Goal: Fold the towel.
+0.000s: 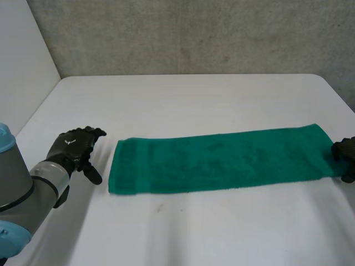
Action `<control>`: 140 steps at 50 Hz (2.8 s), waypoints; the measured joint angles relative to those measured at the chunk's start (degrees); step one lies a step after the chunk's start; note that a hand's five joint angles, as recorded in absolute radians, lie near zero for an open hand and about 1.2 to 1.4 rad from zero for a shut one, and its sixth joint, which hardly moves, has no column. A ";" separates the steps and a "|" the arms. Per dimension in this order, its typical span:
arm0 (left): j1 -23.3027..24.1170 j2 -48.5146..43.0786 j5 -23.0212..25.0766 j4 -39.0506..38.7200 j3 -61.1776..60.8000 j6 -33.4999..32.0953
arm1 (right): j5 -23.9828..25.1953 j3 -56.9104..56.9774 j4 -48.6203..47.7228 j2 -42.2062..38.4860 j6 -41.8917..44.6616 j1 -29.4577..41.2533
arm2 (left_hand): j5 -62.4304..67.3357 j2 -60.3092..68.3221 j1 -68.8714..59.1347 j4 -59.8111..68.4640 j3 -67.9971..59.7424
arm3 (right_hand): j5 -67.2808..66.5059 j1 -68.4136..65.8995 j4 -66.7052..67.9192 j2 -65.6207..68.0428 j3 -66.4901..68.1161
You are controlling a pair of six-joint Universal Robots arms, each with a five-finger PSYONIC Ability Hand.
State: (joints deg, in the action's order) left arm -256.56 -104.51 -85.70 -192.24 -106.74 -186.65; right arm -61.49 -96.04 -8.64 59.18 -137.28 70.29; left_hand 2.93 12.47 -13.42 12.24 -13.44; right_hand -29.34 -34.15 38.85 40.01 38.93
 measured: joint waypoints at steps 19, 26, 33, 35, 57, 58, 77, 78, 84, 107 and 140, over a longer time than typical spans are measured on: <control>0.06 -0.03 0.06 0.02 -0.05 0.14 | 0.70 1.30 -4.99 -0.87 -2.59 0.31 | 0.00 0.00 0.00 0.00 0.00 | -18.78 -17.40 21.34 20.29 21.25; 0.03 -0.07 0.58 0.02 -0.04 0.18 | 0.20 3.84 -4.90 -3.39 -4.18 0.37 | 0.00 0.00 0.00 0.00 0.00 | -26.27 -20.80 29.28 27.25 28.67; 0.02 -0.09 0.90 0.05 -0.21 0.21 | -0.62 4.41 -4.83 -3.55 -4.08 0.50 | 0.00 0.00 0.00 0.00 0.00 | -26.32 -20.80 29.29 27.25 28.67; -0.01 -0.08 0.91 0.05 -0.26 0.19 | -1.28 4.69 -4.76 -2.99 -4.00 0.84 | 0.00 0.00 0.00 0.00 0.00 | -26.32 -20.80 29.29 27.25 28.67; -0.29 1.27 0.86 0.06 -0.23 0.31 | -4.52 24.06 -2.51 0.41 -5.03 43.19 | 0.00 0.00 0.00 0.00 0.00 | -26.99 -21.38 29.46 27.26 29.01; -0.38 1.42 0.84 0.05 -0.22 0.32 | -4.38 26.75 -2.33 -1.78 -5.70 47.68 | 0.00 0.00 0.00 0.00 0.00 | -26.99 -21.38 29.46 27.26 29.01; -1.63 2.20 0.87 0.01 0.05 0.32 | -4.45 44.00 4.99 -26.07 -10.73 70.25 | 0.00 0.00 0.00 0.00 0.00 | -8.54 -5.83 8.57 7.01 8.39; -1.56 2.22 0.88 -0.02 0.25 0.31 | -5.04 44.12 5.51 -25.63 -10.96 70.19 | 0.00 0.00 0.00 0.00 0.00 | -1.34 0.41 1.15 -0.26 1.02; -0.43 2.22 0.89 -0.12 2.39 0.31 | -9.64 43.18 6.78 -19.82 -15.11 68.68 | 0.00 0.00 0.00 0.00 0.00 | 25.45 22.29 -25.42 -26.66 -26.21; 15.47 -22.81 -3.23 5.59 29.01 2.18 | -18.28 14.73 6.80 -4.55 -23.07 47.57 | 0.00 0.00 0.00 0.00 0.00 | 18.97 16.20 -18.26 -19.22 -18.43; 18.42 -7.23 -10.82 7.22 11.19 0.67 | -22.40 4.48 3.16 7.78 -13.33 38.84 | 0.00 0.00 0.00 0.00 0.00 | -26.55 -18.98 29.27 26.28 28.61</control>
State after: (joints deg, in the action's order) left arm -238.14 -111.74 -96.52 -185.01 -95.55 -185.97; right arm -83.89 -91.55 -5.48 66.96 -150.61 109.13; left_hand 2.93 12.47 -13.42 12.23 -13.44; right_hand -55.89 -53.14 68.13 66.29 67.54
